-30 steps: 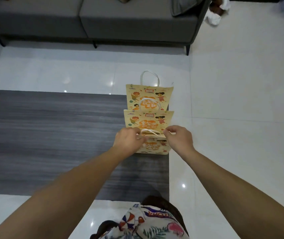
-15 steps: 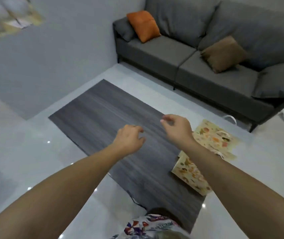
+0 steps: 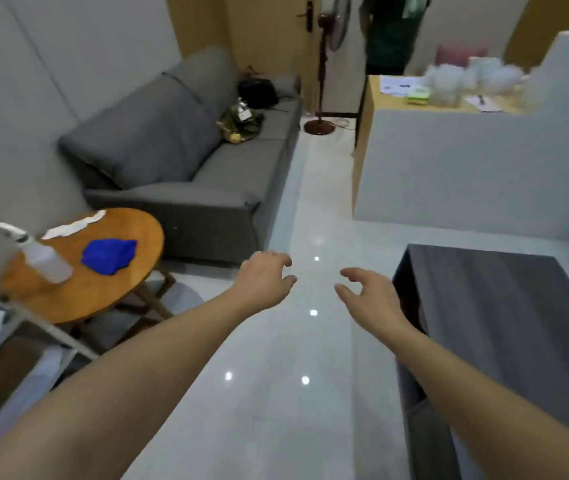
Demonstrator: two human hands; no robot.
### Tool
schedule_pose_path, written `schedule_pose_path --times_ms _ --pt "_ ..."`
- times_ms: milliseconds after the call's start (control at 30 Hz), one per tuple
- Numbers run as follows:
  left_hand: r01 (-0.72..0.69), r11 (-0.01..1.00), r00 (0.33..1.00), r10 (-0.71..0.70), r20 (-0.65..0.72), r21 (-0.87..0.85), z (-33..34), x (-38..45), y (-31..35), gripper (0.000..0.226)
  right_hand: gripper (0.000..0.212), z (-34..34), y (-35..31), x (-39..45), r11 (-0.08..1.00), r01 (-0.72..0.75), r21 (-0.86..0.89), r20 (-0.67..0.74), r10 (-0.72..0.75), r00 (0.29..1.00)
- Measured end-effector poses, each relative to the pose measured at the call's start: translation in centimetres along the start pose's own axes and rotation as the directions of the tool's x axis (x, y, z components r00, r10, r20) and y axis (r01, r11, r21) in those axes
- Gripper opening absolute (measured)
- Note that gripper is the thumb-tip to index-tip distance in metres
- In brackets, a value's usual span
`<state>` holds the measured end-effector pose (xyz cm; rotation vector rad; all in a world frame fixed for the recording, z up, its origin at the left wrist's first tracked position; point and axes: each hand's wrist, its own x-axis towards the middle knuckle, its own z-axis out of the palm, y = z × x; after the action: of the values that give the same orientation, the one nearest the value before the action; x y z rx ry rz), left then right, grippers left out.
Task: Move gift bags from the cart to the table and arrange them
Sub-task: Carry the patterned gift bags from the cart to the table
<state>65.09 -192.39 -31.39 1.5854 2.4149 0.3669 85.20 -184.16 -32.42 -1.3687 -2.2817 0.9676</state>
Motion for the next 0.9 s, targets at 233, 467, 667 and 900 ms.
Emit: schedule_pose_path --times_ms 233,467,667,900 --pt "0.399 0.908 0.901 -0.415 -0.129 -0.131 -6.1 -9.2 -16.6 0.035 0.042 13.7 -14.7 2.9 0.938 0.347 -0.028 0.321 -0.320 0.891" --pt "0.743 0.646 0.612 -0.761 -0.216 -0.173 -9.3 -18.2 -26.4 0.034 0.043 24.8 -26.7 3.3 0.799 0.596 0.084 0.612 -0.513 0.601" --pt "0.874 0.430 0.388 -0.898 -0.206 -0.226 -12.4 -22.0 -30.7 0.035 0.044 30.2 -33.4 3.7 0.711 0.658 0.249 0.709 -0.596 0.376" --pt "0.919 0.276 0.214 -0.948 -0.235 -0.281 -14.8 -24.6 -35.3 0.048 0.051 36.3 -40.9 3.7 0.605 0.711 0.357 0.726 -0.659 0.197"
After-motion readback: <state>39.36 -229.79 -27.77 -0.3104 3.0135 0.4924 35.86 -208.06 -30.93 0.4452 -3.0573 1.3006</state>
